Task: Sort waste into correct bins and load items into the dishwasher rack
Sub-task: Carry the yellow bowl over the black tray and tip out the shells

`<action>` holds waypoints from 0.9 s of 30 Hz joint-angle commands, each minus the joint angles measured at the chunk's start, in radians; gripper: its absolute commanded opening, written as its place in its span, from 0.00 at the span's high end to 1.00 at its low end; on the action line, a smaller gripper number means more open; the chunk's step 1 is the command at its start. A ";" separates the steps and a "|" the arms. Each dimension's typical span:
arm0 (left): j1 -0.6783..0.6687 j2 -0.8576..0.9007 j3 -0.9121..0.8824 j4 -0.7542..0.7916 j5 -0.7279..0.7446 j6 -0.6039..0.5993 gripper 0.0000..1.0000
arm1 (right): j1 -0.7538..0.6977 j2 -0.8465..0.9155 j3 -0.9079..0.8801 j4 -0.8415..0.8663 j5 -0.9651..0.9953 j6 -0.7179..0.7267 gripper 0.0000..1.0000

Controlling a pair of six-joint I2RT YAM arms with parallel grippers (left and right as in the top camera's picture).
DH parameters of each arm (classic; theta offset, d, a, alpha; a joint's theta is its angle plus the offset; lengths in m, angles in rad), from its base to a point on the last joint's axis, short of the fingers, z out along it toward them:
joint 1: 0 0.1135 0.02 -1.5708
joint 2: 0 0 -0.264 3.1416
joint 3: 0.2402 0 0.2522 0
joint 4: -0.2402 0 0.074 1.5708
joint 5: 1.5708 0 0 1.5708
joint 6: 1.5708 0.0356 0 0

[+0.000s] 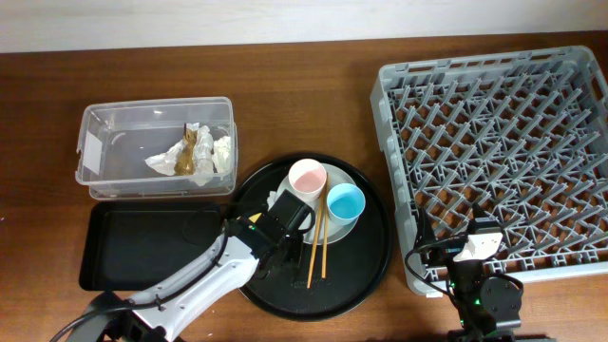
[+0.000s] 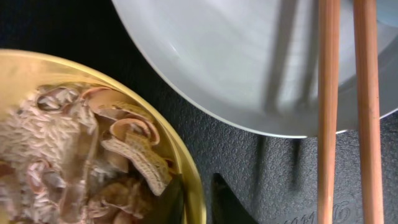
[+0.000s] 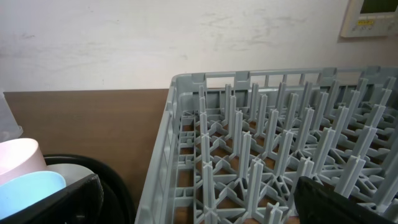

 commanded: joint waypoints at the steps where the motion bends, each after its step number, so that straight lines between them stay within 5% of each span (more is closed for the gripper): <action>1: -0.004 -0.005 0.015 0.002 -0.007 0.002 0.93 | -0.003 -0.006 -0.005 -0.005 0.009 0.008 0.01; 9: -0.002 -0.261 0.030 -0.044 -0.006 0.002 0.99 | -0.003 -0.006 -0.005 -0.005 0.009 0.008 0.01; 13: 0.138 -0.440 0.031 -0.073 0.001 0.002 1.00 | -0.003 -0.006 -0.005 -0.005 0.009 0.008 0.01; 23: 1.075 -0.429 0.025 -0.142 0.542 0.253 1.00 | -0.003 -0.006 -0.005 -0.005 0.009 0.008 0.01; 27: 1.256 -0.231 0.025 -0.117 0.900 0.383 1.00 | -0.003 -0.006 -0.005 -0.005 0.009 0.008 0.01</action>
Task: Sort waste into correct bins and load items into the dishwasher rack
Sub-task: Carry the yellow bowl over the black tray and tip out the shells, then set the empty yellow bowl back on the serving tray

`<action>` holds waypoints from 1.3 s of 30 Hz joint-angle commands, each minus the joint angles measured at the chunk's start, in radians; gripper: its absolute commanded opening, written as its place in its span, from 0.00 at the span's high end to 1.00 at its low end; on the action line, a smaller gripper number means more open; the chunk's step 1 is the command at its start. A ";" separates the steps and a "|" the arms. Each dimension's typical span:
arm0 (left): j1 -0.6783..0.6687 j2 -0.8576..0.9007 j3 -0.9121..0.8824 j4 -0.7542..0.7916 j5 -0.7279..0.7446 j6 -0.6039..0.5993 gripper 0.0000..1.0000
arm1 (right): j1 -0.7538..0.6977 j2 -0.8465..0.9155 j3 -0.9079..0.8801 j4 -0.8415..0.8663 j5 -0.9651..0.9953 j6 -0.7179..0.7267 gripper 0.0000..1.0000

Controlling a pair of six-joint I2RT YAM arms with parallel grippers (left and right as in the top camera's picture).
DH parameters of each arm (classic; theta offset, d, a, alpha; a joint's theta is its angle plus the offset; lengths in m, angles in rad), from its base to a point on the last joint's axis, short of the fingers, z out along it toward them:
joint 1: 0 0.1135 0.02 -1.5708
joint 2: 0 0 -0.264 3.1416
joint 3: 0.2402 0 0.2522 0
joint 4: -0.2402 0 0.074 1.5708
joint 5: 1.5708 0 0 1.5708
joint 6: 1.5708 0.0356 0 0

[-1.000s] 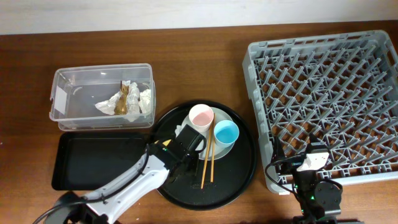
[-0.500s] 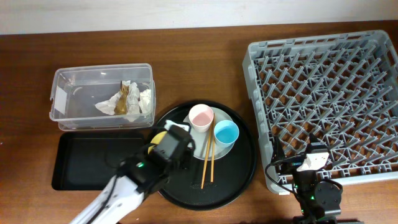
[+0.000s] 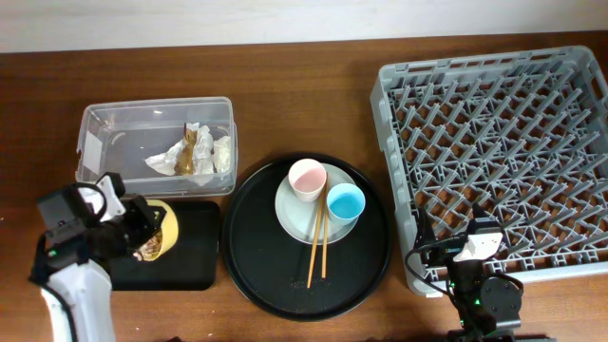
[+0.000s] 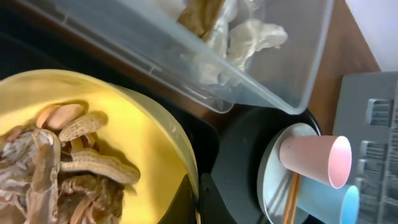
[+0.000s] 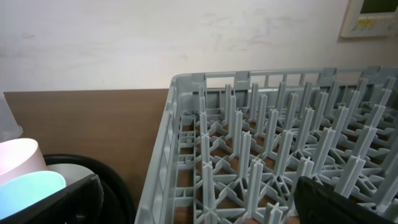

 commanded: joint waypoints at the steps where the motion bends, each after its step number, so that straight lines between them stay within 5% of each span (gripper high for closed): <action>1: 0.103 0.125 0.016 0.024 0.362 0.141 1.00 | -0.003 -0.006 -0.005 -0.005 0.009 0.009 0.01; 5: 0.285 0.216 0.016 0.016 0.752 0.278 1.00 | -0.003 -0.006 -0.005 -0.005 0.009 0.009 0.02; 19: 0.431 0.220 -0.032 0.011 1.009 0.277 1.00 | -0.003 -0.006 -0.005 -0.005 0.009 0.009 0.01; 26: 0.430 0.220 -0.032 -0.118 1.010 0.245 1.00 | -0.003 -0.005 -0.005 -0.005 0.009 0.009 0.01; 33: 0.428 0.219 -0.032 -0.055 0.981 0.285 1.00 | -0.003 -0.005 -0.005 -0.005 0.009 0.009 0.01; 37: 0.370 0.172 -0.017 -0.055 0.760 0.255 1.00 | -0.003 -0.005 -0.005 -0.005 0.009 0.009 0.01; 39: 0.216 0.089 0.049 -0.055 0.600 0.135 1.00 | -0.003 -0.005 -0.005 -0.005 0.009 0.009 0.01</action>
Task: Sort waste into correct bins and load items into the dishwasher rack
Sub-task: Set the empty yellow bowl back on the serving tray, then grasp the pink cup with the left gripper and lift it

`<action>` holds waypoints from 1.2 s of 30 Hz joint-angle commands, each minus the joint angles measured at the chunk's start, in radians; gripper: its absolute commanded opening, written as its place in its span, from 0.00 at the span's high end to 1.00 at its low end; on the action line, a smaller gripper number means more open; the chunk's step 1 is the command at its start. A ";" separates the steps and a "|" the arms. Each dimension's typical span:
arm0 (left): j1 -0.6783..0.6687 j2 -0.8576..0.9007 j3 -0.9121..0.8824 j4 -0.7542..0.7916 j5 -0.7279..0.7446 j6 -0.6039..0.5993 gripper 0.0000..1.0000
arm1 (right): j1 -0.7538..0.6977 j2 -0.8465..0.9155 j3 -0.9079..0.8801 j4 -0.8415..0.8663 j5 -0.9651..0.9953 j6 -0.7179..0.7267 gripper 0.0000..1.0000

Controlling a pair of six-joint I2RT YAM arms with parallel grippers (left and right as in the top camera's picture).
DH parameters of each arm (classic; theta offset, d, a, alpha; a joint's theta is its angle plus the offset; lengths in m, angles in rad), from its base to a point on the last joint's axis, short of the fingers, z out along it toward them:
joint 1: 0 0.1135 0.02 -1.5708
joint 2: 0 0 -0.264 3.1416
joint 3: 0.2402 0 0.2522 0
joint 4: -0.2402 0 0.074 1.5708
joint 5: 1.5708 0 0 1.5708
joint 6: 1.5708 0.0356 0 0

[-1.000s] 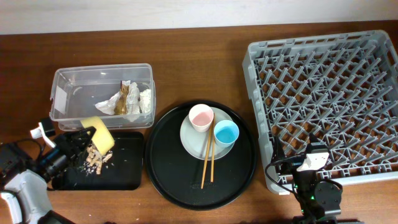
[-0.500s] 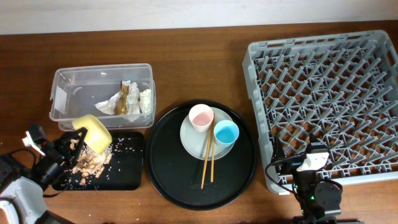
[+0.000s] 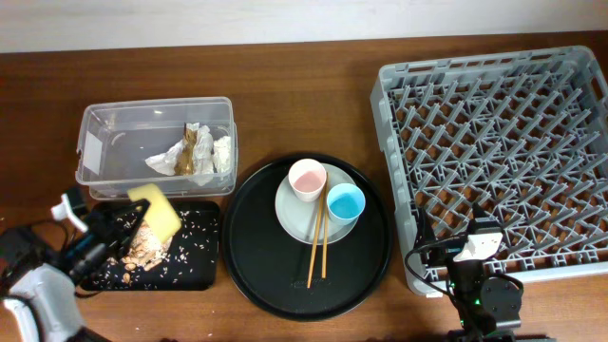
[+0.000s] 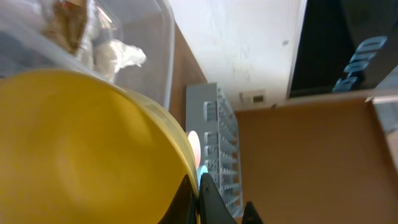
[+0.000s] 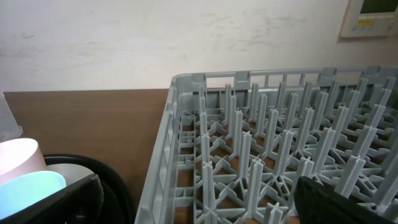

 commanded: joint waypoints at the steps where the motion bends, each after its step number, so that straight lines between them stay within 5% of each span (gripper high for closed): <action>1: -0.215 -0.131 0.092 0.003 -0.234 -0.142 1.00 | -0.003 -0.005 -0.005 -0.005 0.009 0.008 0.01; 4: -0.669 -0.269 0.134 0.003 -0.730 -0.312 1.00 | -0.003 -0.005 -0.005 -0.005 0.009 0.008 0.01; 6: -1.100 -0.271 0.134 -0.055 -1.140 -0.417 1.00 | -0.003 -0.005 -0.005 -0.005 0.009 0.008 0.01; 9: -1.537 -0.123 0.134 -0.060 -1.363 -0.600 1.00 | -0.003 -0.005 -0.005 -0.005 0.009 0.008 0.01; 11: -1.663 0.038 0.134 -0.064 -1.429 -0.619 1.00 | -0.003 -0.005 -0.005 -0.005 0.009 0.008 0.01; 14: -1.662 0.072 0.134 -0.063 -1.420 -0.619 0.98 | -0.003 -0.005 -0.005 -0.005 0.009 0.008 0.01; 17: -1.662 0.072 0.135 -0.061 -1.410 -0.618 0.64 | -0.003 -0.005 -0.005 -0.005 0.009 0.008 0.01; 18: -1.661 0.072 0.144 -0.062 -1.410 -0.616 0.60 | -0.003 -0.005 -0.005 -0.005 0.009 0.008 0.01; 23: -1.536 0.072 0.407 -0.045 -1.593 -0.587 0.74 | -0.003 -0.005 -0.005 -0.005 0.009 0.008 0.01; 27: -1.390 0.145 0.405 0.103 -1.521 -0.587 0.73 | -0.003 -0.005 -0.005 -0.005 0.009 0.008 0.01; 36: -1.390 0.364 0.404 0.211 -1.426 -0.587 0.74 | -0.003 -0.005 -0.005 -0.005 0.009 0.008 0.01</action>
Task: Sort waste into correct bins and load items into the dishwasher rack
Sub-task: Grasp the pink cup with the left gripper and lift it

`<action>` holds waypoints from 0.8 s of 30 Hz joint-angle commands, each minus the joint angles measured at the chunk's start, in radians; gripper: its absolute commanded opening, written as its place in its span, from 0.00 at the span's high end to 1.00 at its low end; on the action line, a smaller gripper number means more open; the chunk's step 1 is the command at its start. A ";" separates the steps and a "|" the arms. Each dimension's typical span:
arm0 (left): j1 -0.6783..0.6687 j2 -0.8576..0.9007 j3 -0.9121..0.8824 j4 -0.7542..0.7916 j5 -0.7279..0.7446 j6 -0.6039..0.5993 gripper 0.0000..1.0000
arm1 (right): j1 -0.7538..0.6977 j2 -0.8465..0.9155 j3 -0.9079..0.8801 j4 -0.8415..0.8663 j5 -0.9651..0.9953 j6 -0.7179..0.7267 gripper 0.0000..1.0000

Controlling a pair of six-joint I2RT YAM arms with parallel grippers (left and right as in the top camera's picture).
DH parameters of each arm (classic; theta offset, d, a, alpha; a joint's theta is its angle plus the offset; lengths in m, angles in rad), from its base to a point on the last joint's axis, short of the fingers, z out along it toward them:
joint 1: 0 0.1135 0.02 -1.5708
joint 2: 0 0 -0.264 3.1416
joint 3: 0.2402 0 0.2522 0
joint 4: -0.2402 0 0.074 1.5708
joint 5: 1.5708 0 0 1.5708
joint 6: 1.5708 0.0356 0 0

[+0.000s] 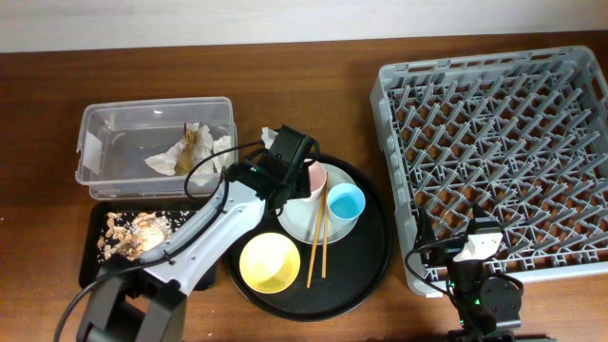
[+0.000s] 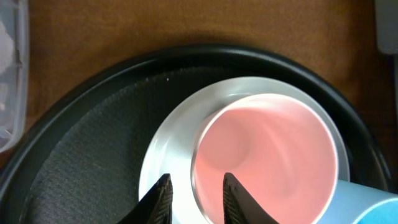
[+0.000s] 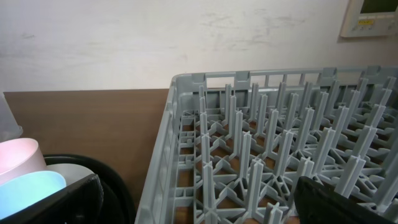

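Observation:
A pink cup (image 2: 267,155) stands on the white plate (image 2: 168,155), beside a blue cup (image 1: 345,201), on the round black tray (image 1: 370,256). My left gripper (image 2: 196,182) is open and straddles the pink cup's left rim, one finger inside and one outside over the plate. The overhead view shows this gripper (image 1: 298,171) at the cup. An empty yellow bowl (image 1: 269,263) sits at the tray's front. Wooden chopsticks (image 1: 316,249) lean on the plate. My right gripper (image 3: 199,208) is open at the front of the grey dishwasher rack (image 1: 494,157).
A black rectangular tray (image 1: 190,271) at the left holds food scraps (image 1: 133,233). Behind it a clear plastic bin (image 1: 100,142) holds crumpled tissue (image 1: 185,147). My left arm (image 1: 204,242) crosses from the front left over the round tray's edge.
The yellow bowl, then tipped in my left gripper over the rectangular tray, now sits empty on the round tray. My left gripper has let it go and is open at the pink cup.
My left gripper was shut on the rim of the scrap-filled yellow bowl on the round tray. Then the bowl was over the rectangular tray, then tipped there with scraps scattered below. Now the empty bowl is back on the round tray. The right arm stayed still.

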 commanded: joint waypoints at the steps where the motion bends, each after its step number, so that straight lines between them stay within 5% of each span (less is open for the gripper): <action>1: 0.004 0.043 0.008 0.003 0.023 0.008 0.74 | -0.003 -0.005 -0.005 -0.005 0.009 0.008 0.01; 8: 0.004 0.058 0.006 -0.021 0.025 0.008 0.99 | -0.003 -0.005 -0.005 -0.005 0.009 0.008 0.01; 13: 0.090 -0.132 0.129 -0.089 0.067 0.010 1.00 | -0.003 -0.005 -0.005 0.031 -0.061 0.008 0.01; 15: 0.180 -0.252 0.176 -0.130 0.271 0.074 1.00 | -0.003 -0.005 0.046 0.048 -0.224 0.065 0.01; 19: 0.478 -0.329 0.179 -0.135 1.091 0.204 1.00 | -0.003 0.027 0.308 -0.089 -0.438 0.277 0.01; 24: 0.578 -0.326 0.179 -0.117 1.343 0.231 1.00 | -0.003 0.456 0.805 -0.642 -0.700 0.180 0.01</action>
